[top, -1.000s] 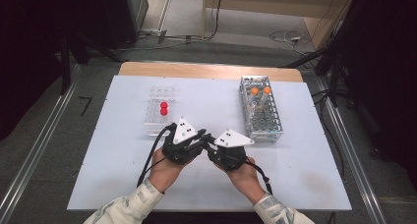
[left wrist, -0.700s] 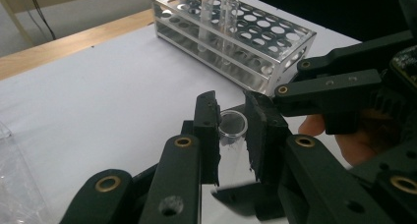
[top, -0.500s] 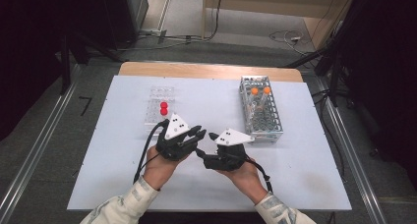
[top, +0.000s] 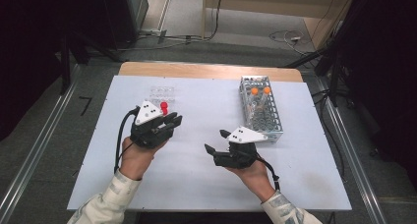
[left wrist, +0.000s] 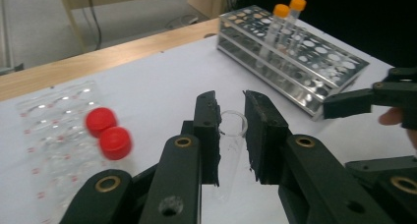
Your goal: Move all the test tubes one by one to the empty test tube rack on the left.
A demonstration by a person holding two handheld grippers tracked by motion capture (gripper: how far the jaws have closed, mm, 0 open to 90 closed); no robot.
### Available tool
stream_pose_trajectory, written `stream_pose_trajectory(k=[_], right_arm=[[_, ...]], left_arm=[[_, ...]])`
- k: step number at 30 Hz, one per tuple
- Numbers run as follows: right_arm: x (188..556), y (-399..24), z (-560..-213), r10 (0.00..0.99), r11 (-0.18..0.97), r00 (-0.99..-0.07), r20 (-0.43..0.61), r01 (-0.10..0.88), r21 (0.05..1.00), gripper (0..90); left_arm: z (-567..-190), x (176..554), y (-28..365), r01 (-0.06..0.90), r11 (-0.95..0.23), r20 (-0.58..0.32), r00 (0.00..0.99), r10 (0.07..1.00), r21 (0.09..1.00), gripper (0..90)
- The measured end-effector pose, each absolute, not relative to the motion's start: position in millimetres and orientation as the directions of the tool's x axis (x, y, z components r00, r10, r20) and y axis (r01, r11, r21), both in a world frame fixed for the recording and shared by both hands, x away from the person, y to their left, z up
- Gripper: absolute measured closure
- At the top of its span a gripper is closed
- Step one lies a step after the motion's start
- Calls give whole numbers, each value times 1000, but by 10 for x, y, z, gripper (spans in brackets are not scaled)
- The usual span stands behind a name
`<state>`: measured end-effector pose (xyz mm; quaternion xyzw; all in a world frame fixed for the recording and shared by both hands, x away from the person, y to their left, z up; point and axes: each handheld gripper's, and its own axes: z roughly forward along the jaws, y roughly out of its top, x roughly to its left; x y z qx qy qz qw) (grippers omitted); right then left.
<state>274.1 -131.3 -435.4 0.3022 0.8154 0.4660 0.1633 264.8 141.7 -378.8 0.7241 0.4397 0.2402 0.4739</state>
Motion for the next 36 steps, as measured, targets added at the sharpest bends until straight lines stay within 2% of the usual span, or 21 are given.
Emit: stream_pose_trajectory(k=[9,15,28,36], right_arm=[[2752,-1333,-4351,655,376,-755,16,344,860,285],[2757,-1341,-4351,657,377,-753,15,346,859,286],[2770,-1367,-4348,667,370,-745,16,350,861,288],[2768,-1387,-4340,672,364,-740,20,354,861,288]], left_arm=[[-3697,2684,1730,436,-137,-79,441,894,890,766],[-3641,2710,1845,413,-125,-56,398,915,902,765],[-3655,3005,1867,391,-115,-19,322,947,913,765],[-3799,3163,1829,406,-113,-12,293,956,907,765]])
